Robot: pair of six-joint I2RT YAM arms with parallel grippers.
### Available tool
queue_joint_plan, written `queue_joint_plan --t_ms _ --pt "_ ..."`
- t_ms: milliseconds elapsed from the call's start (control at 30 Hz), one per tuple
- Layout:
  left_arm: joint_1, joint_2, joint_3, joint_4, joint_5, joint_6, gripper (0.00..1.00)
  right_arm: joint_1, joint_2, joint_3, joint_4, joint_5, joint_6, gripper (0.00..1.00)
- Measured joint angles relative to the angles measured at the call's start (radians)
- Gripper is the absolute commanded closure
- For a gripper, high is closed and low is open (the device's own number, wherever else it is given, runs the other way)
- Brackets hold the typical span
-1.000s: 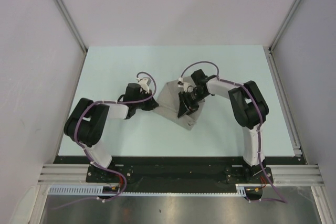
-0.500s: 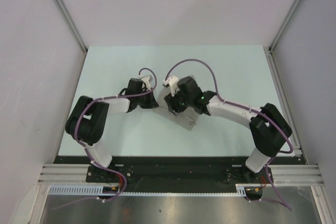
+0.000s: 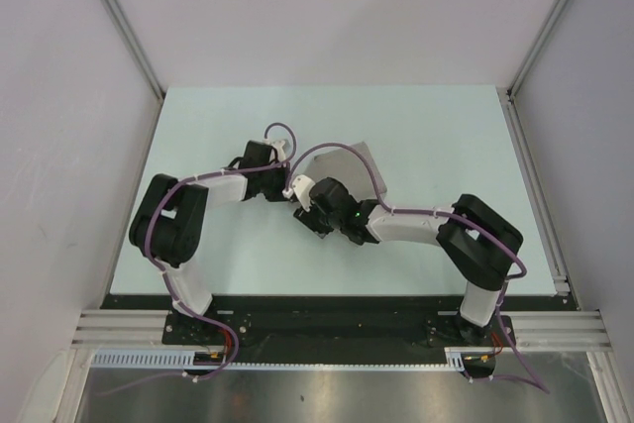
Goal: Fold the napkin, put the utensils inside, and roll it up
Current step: Roll the napkin with the utensil
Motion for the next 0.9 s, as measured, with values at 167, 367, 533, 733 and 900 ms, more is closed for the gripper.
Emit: queue_joint_plan --t_ms 167,367,533,733,900 --pt "0.003 0.005 0.008 -0.01 0.013 -0.002 1.0 -0.007 0.047 0.0 0.001 0.018 -0.011 0.47" --pt "0.003 0.006 0.011 -0.014 0.016 -0.001 1.0 -0.041 0.077 0.005 -0.001 0.0 -0.01 0.57" --pt "0.005 0.006 0.011 -0.013 0.023 -0.001 0.85 -0.072 0.113 0.056 -0.044 -0.055 -0.003 0.72" --pt "0.006 -0.008 0.011 -0.005 0.028 -0.027 0.37 -0.115 0.132 0.116 -0.129 -0.147 0.019 0.88" --pt "0.029 -0.093 -0.016 0.004 -0.027 -0.049 0.28 -0.188 0.136 0.127 -0.149 -0.342 0.065 0.95"
